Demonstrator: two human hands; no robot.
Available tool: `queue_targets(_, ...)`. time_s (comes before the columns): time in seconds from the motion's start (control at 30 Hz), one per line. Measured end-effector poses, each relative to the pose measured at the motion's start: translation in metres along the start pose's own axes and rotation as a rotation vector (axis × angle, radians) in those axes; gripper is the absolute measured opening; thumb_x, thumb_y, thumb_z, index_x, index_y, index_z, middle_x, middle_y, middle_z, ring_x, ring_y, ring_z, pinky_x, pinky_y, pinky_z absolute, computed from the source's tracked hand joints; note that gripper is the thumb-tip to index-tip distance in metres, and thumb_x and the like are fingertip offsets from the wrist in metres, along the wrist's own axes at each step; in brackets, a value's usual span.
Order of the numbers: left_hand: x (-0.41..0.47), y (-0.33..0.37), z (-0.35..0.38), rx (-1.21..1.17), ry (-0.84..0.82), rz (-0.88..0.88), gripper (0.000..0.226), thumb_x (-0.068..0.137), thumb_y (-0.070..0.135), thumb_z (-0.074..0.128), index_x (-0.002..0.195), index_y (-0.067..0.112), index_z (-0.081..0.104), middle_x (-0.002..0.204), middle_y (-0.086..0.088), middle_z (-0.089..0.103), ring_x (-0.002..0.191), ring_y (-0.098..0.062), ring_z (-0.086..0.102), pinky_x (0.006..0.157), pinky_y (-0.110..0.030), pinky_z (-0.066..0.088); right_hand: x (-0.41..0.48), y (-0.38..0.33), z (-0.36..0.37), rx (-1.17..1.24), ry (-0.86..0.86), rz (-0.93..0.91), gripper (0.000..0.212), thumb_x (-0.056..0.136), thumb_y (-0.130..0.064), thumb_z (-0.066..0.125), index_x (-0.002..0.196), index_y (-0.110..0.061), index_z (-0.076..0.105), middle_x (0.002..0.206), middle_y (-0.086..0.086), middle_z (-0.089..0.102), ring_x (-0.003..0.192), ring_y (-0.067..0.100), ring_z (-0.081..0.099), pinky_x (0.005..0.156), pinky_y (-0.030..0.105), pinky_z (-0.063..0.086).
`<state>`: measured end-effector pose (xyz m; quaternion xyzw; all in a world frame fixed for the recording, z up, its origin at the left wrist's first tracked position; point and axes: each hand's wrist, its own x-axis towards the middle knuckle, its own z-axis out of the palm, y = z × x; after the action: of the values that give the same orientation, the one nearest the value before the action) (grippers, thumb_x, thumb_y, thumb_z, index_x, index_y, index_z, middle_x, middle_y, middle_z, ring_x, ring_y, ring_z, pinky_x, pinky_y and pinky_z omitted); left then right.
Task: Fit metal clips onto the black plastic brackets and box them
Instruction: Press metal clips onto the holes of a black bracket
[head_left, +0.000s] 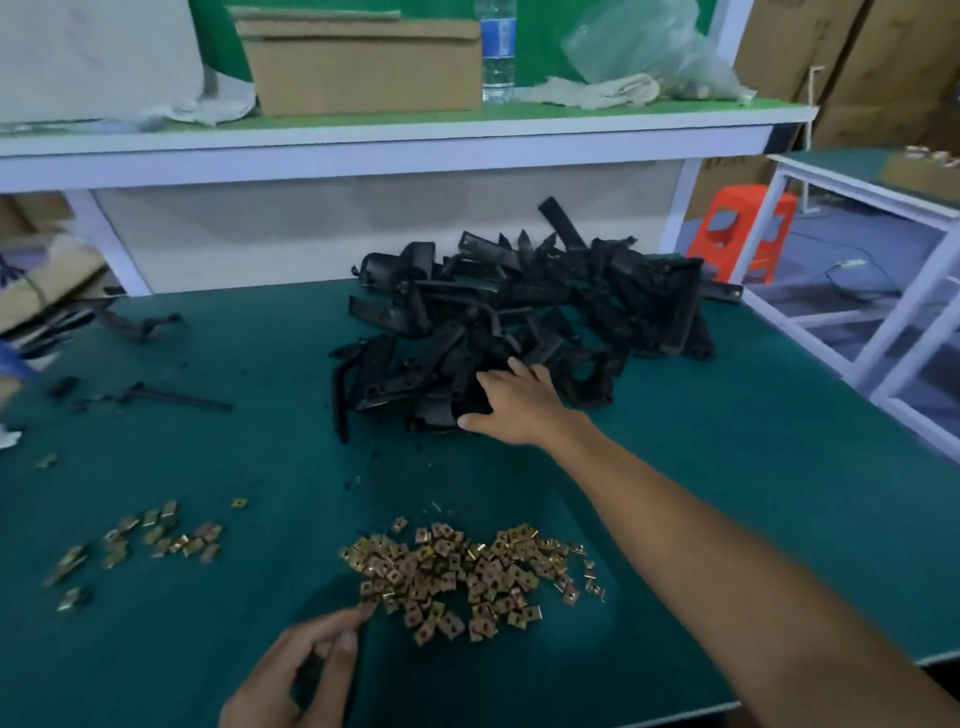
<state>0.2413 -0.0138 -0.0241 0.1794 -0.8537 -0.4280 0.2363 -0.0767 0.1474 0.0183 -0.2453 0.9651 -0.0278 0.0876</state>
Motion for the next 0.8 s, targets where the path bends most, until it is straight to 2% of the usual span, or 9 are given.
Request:
queue_targets(0.07,0.0,-0.005,-0.004,-0.013,0.013,-0.021,0.014,0.084,0.049,0.068,0.094,0.059,0.067,0.085,0.027,0.07,0.077,0.009,0.065,0.064,-0.012,0.051,0.006,-0.002,0.0,-0.124,0.003,0.018,0.083,0.096,-0.075,0.033,0.153,-0.015,0.036,0.156,0.011,0.038,0.146,0.036,0.025,0.118,0.051,0.014)
queue_targets(0.17,0.002,-0.012,-0.008,-0.035,-0.011,-0.056,0.021,0.085,0.037,0.075,0.093,0.056,0.07,0.082,0.023,0.071,0.079,0.006,0.066,0.068,-0.008,0.049,0.008,-0.005,-0.013,-0.243,0.041,0.037,0.079,0.088,-0.084,0.035,0.117,-0.015,0.061,0.119,0.009,0.055,0.122,0.036,0.042,0.109,0.048,0.023)
queue_targets(0.23,0.004,-0.016,-0.012,-0.044,-0.045,-0.11,0.034,0.086,0.022,0.077,0.091,0.056,0.071,0.081,0.023,0.071,0.083,0.008,0.065,0.071,0.0,0.044,0.006,-0.005,-0.022,-0.19,0.055,0.045,0.073,0.082,-0.086,0.046,0.088,-0.015,0.061,0.1,0.005,0.056,0.113,0.034,0.047,0.101,0.046,0.03)
queue_targets(0.33,0.005,-0.014,-0.014,-0.051,-0.109,-0.139,0.038,0.089,0.02,0.072,0.091,0.057,0.07,0.084,0.023,0.071,0.085,0.01,0.064,0.071,0.001,0.043,-0.009,0.005,-0.026,-0.059,0.104,0.083,0.072,0.078,-0.085,0.053,0.075,-0.013,0.057,0.094,0.004,0.054,0.105,0.032,0.053,0.082,0.042,0.042)
queue_targets(0.43,0.003,-0.007,-0.009,-0.092,-0.164,-0.154,0.033,0.092,0.024,0.069,0.094,0.058,0.069,0.089,0.025,0.068,0.089,0.011,0.062,0.07,-0.003,0.044,-0.031,0.02,-0.02,-0.017,0.144,0.137,0.077,0.08,-0.087,0.047,0.085,-0.011,0.06,0.095,0.004,0.055,0.084,0.025,0.056,0.068,0.038,0.042)
queue_targets(0.53,0.006,0.003,-0.003,-0.095,-0.207,-0.145,0.034,0.093,0.026,0.068,0.093,0.06,0.068,0.091,0.03,0.066,0.093,0.012,0.059,0.071,-0.011,0.046,-0.055,0.028,-0.019,0.056,0.191,0.183,0.081,0.081,-0.09,0.038,0.092,-0.011,0.053,0.083,0.003,0.06,0.071,0.021,0.058,0.059,0.036,0.039)
queue_targets(0.67,0.011,0.017,0.006,-0.079,-0.225,-0.037,0.031,0.093,0.02,0.069,0.088,0.05,0.07,0.098,0.039,0.065,0.096,0.016,0.058,0.073,0.001,0.042,-0.093,0.036,-0.023,0.326,0.225,0.234,0.084,0.08,-0.092,0.033,0.113,-0.015,0.039,0.075,-0.003,0.057,0.066,0.017,0.057,0.06,0.036,0.036)
queue_targets(0.73,0.017,0.027,0.011,-0.048,-0.28,0.027,0.023,0.095,0.026,0.066,0.098,0.049,0.068,0.105,0.041,0.062,0.102,0.016,0.057,0.075,0.001,0.042,-0.117,0.039,-0.027,0.536,0.197,0.221,0.09,0.074,-0.096,0.031,0.121,-0.019,0.036,0.081,0.001,0.057,0.071,0.018,0.058,0.061,0.036,0.04)
queue_targets(0.8,0.025,0.034,0.021,-0.02,-0.324,0.094,0.019,0.097,0.028,0.064,0.104,0.045,0.069,0.105,0.036,0.064,0.104,0.011,0.058,0.079,-0.004,0.045,-0.14,0.042,-0.025,0.789,0.135,0.185,0.09,0.077,-0.093,0.03,0.136,-0.025,0.034,0.114,0.005,0.061,0.107,0.019,0.061,0.083,0.038,0.047)
